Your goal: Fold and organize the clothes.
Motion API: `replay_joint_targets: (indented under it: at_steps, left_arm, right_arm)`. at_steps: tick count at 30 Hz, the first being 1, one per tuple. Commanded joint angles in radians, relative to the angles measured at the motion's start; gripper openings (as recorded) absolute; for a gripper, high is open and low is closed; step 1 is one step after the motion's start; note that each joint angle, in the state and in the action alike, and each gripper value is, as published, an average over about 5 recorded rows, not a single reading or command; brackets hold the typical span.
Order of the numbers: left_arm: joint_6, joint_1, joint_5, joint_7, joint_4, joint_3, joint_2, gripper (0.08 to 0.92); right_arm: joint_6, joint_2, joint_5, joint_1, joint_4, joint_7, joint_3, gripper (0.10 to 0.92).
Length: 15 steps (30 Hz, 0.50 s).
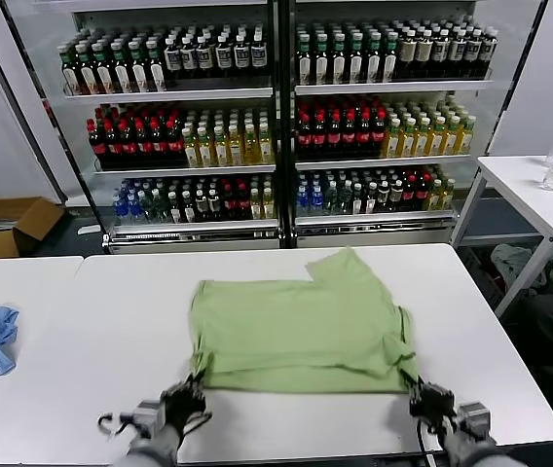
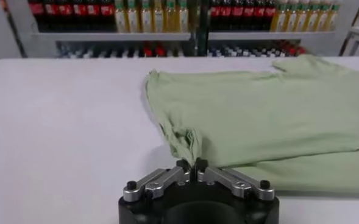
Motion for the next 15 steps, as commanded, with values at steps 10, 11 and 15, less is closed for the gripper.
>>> replay_joint_targets:
  at_steps: [10,11,15]
  left_arm:
    - [0.013,-0.14,-0.04,0.067,-0.121,-0.148,0.044,0.401]
    - [0.018,-0.201,-0.057,0.068,-0.07,-0.136,0.055,0.427]
    - [0.033,-0.449,-0.069,0.051,0.166,-0.056,0.085,0.566]
  right_arm:
    - [-0.083,-0.088,0.216,0.586,-0.174,0.125,-0.135,0.545]
    - [-0.097,-0.081,0.217,0.666,-0.239,0.129,-0.192,0.571]
    - [-0.14,-0.027,0.228,0.938,-0.465,0.133,-0.377,0.683]
